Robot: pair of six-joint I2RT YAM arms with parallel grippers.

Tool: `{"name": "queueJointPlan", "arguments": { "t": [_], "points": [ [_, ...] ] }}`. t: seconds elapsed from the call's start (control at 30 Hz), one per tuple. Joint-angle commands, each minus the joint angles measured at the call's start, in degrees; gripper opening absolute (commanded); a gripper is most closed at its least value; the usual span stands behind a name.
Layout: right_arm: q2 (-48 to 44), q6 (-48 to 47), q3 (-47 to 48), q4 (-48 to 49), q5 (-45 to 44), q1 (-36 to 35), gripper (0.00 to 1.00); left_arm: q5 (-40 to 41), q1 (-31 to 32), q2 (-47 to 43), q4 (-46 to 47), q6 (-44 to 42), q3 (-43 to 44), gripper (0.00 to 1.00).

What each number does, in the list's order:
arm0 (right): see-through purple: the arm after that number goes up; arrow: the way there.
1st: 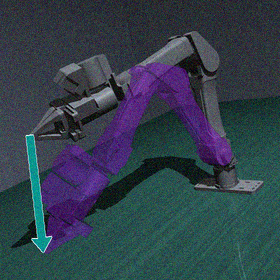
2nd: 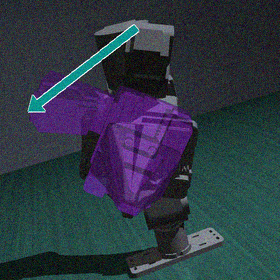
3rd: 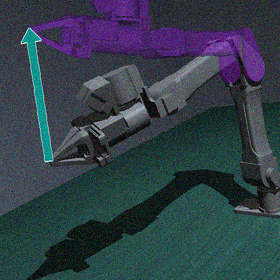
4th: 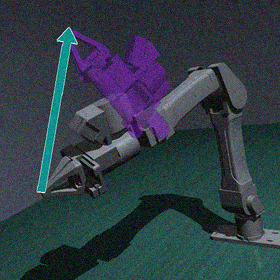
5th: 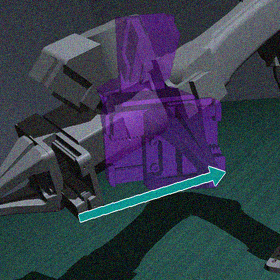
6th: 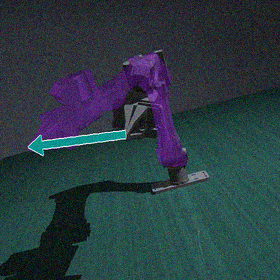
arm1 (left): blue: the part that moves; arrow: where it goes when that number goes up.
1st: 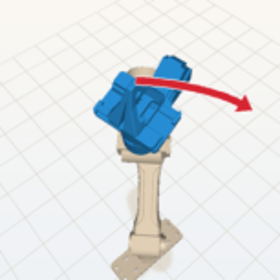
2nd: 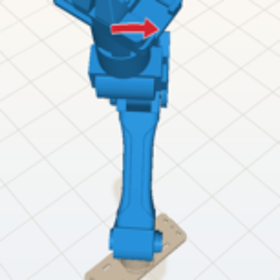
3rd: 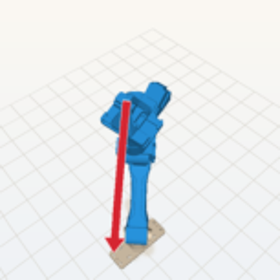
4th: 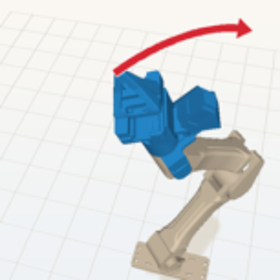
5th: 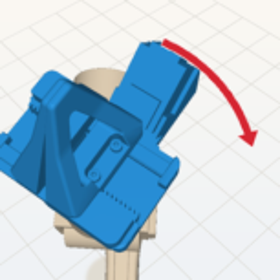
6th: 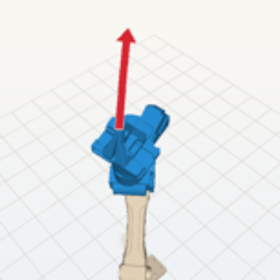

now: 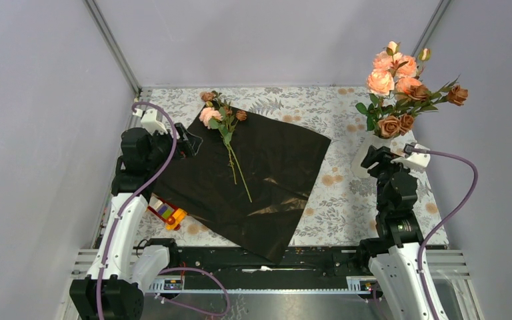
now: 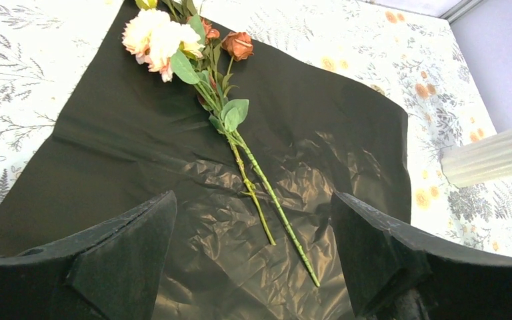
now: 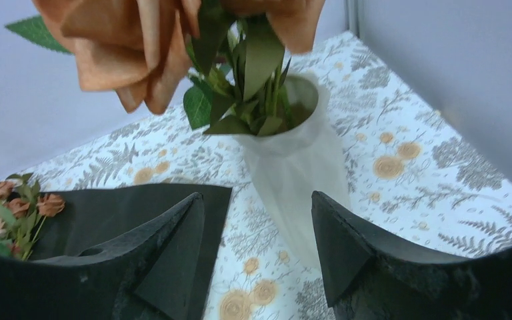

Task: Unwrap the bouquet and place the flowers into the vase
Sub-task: Insert the fake flower into the vase.

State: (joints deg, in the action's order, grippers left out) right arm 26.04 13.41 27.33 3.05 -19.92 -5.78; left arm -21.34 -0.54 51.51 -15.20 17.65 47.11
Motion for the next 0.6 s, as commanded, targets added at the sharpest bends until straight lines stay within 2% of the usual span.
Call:
{"name": "queueJointPlan", "arguments": {
  "t": [0.0, 0.13, 0.3, 0.47, 0.57],
  "points": [
    [-1.24, 6.17, 0.18, -5.96, 3.26, -1.70, 0.66, -0.98, 2.08, 0.14, 4.10, 1.61, -1.07, 0.91],
    [-0.86, 10.55, -0.80, -7.90, 4.64, -6.61, 0.64, 0.69, 4.14, 1.02, 4.27, 8.88, -2.75, 0.90],
    [0.94, 12.06, -1.61, -8.12, 1.02, -14.19, 0.62, 5.16, 10.40, 2.43, 11.35, 20.33, -8.46, 0.89],
    [4.94, 13.30, -1.42, -5.80, 0.96, -18.82, 0.59, 8.09, 18.53, 10.87, 18.61, 27.07, -9.95, 0.88],
    [7.92, 13.89, -1.31, -4.17, 0.29, -21.85, 0.57, 10.37, 20.79, 16.54, 22.02, 29.05, -9.78, 0.86]
  ]
}}
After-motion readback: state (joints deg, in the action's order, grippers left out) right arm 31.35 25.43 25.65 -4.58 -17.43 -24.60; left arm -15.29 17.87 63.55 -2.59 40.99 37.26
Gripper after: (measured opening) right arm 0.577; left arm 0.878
